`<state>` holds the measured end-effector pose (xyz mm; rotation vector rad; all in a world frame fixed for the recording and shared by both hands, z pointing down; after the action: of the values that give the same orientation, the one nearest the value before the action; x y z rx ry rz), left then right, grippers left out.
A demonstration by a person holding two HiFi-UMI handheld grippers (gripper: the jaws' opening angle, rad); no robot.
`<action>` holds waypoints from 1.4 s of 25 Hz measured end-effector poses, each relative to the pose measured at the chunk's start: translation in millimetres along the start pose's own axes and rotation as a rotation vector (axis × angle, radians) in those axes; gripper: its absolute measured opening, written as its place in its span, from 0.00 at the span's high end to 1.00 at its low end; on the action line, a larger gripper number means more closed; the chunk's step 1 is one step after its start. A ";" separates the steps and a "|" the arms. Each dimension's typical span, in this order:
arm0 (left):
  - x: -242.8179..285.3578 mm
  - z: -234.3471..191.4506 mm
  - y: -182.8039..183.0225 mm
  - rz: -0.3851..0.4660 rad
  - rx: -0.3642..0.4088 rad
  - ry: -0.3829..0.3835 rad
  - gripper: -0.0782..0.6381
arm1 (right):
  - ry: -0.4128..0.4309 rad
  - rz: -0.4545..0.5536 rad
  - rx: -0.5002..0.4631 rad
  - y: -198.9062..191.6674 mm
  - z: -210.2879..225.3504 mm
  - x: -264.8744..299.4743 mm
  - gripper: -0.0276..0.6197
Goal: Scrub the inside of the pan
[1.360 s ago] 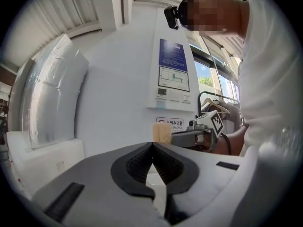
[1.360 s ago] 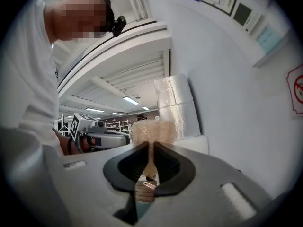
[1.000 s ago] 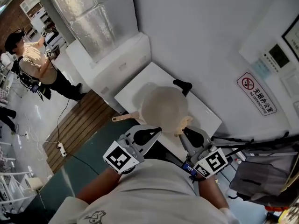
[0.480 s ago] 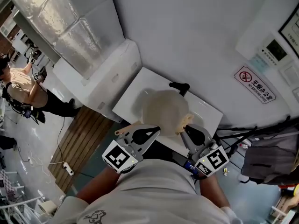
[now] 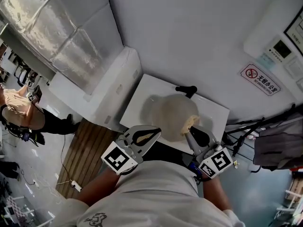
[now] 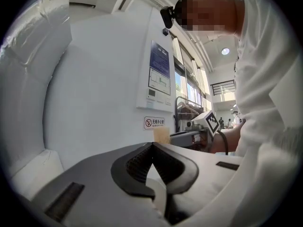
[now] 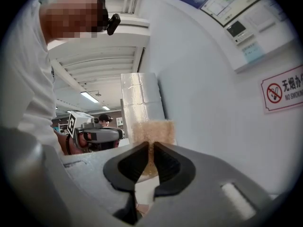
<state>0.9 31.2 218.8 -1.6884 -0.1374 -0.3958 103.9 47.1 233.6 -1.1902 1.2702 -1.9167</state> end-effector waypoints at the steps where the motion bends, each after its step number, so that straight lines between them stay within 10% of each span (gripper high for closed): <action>1: -3.8 -2.9 -4.6 -0.005 0.003 -0.016 0.89 | -0.013 -0.002 0.013 -2.7 -1.9 3.6 0.90; 18: -7.2 -65.0 -68.6 -0.090 -0.121 0.031 0.89 | -0.043 -0.115 0.088 -34.1 42.4 70.9 0.90; 35: 48.4 -77.6 -192.6 -0.377 -0.126 -0.037 0.77 | -0.026 -0.271 0.198 -115.9 110.7 138.1 0.90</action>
<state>-28.4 -20.2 423.6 -1.7952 -0.4705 -0.6659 142.0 -64.9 409.0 -1.3313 0.9169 -2.1539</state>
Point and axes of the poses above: the fingertips, and each gripper's own axes: x forward along the fingers, z to its right, y out of its top, the point moved 1 cm from there along -x, backward along the fingers, and after that the axes turned 15 degrees about -z, right-handed, at the moved point
